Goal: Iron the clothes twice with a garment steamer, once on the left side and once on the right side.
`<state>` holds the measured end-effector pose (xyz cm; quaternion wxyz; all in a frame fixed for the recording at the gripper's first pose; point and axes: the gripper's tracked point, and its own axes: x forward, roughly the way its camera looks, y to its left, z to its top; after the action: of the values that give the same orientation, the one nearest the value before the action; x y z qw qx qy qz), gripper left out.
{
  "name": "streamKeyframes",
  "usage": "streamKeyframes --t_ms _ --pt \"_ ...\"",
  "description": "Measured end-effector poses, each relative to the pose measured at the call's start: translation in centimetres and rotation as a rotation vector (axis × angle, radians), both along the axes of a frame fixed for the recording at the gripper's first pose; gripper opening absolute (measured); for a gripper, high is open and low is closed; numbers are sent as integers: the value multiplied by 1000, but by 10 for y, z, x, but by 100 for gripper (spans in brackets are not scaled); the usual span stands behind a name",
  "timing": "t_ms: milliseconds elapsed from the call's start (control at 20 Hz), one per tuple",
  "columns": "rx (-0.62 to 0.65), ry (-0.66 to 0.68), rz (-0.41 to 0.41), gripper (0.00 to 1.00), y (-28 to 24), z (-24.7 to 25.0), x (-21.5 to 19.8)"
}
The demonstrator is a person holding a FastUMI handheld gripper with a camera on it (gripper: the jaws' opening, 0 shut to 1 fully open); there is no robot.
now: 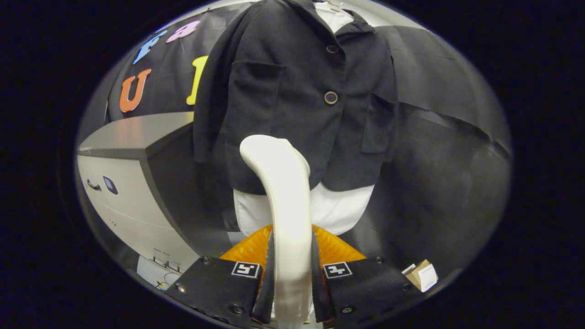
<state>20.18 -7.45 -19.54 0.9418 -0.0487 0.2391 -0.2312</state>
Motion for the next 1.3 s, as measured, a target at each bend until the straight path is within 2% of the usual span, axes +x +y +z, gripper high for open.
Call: streamKeyframes --t_ms 200,400,550,700,850,1050,1300 --pt "8 32 -18 37 0 -18 -2" --pt "17 -41 -48 37 -5 18 -24" --pt "11 -156 -98 37 -25 78 -45" --pt "-5 -296 -149 37 -56 160 -67" --pt "-34 -453 -168 37 -93 246 -64" --pt "-70 -664 -124 37 -123 348 -48" --pt "-109 -814 -58 37 -157 422 -33"
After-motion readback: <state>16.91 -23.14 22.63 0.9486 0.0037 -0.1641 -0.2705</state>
